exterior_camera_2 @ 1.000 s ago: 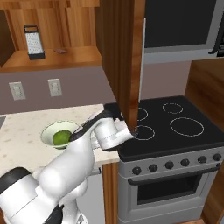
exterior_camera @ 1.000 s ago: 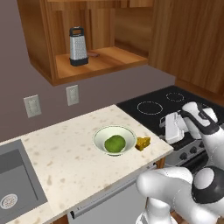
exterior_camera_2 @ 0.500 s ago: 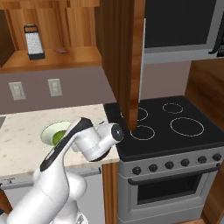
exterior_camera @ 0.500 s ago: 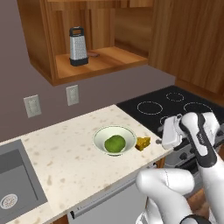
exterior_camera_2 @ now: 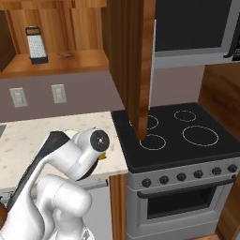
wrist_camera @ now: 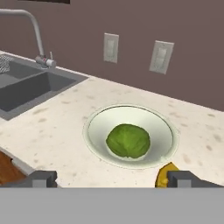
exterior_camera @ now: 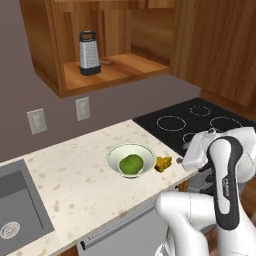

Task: Pick the cheese from the fridge and the cheese grater from the cabinet and place them next to the salad bowl.

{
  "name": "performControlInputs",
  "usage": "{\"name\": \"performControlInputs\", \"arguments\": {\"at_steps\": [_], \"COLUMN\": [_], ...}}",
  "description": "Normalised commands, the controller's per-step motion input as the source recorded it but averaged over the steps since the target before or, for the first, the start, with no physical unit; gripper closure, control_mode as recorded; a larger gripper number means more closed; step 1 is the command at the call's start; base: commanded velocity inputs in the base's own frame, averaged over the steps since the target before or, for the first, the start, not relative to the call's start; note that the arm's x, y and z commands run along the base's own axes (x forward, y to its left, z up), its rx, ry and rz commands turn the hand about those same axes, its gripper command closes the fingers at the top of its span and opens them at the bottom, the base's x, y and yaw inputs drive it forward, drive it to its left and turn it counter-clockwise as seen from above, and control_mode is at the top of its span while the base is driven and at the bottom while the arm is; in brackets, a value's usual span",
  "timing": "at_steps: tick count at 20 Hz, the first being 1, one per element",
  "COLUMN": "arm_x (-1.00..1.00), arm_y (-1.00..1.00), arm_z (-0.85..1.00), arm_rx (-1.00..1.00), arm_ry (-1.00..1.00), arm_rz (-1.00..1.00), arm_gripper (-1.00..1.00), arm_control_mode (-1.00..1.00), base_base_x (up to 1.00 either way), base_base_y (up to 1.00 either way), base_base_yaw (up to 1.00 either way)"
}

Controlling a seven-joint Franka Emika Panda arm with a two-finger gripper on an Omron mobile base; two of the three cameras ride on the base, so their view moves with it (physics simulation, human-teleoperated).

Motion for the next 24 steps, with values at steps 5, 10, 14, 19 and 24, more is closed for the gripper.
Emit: {"name": "performControlInputs", "arguments": {"at_steps": [5, 10, 14, 19, 24], "arm_x": [-0.66, -0.60, -0.56, -0.56, -0.31], "arm_y": [0.18, 0.16, 0.40, 0.48, 0.16], "arm_z": [0.65, 0.67, 0.44, 0.19, 0.56], "arm_rx": [0.04, 0.07, 0.05, 0.02, 0.04], "arm_ry": [0.05, 0.05, 0.05, 0.05, 0.01], "arm_rz": [-0.14, -0.07, -0.13, -0.18, -0.14], "arm_gripper": [-1.00, -1.00, -1.00, -1.00, -1.00], "arm_control_mode": [-1.00, -1.00, -1.00, -1.00, -1.00], "base_base_x": [0.00, 0.00, 0.00, 0.00, 0.00], "base_base_y": [0.00, 0.00, 0.00, 0.00, 0.00], "base_base_yaw": [0.00, 0.00, 0.00, 0.00, 0.00]}}
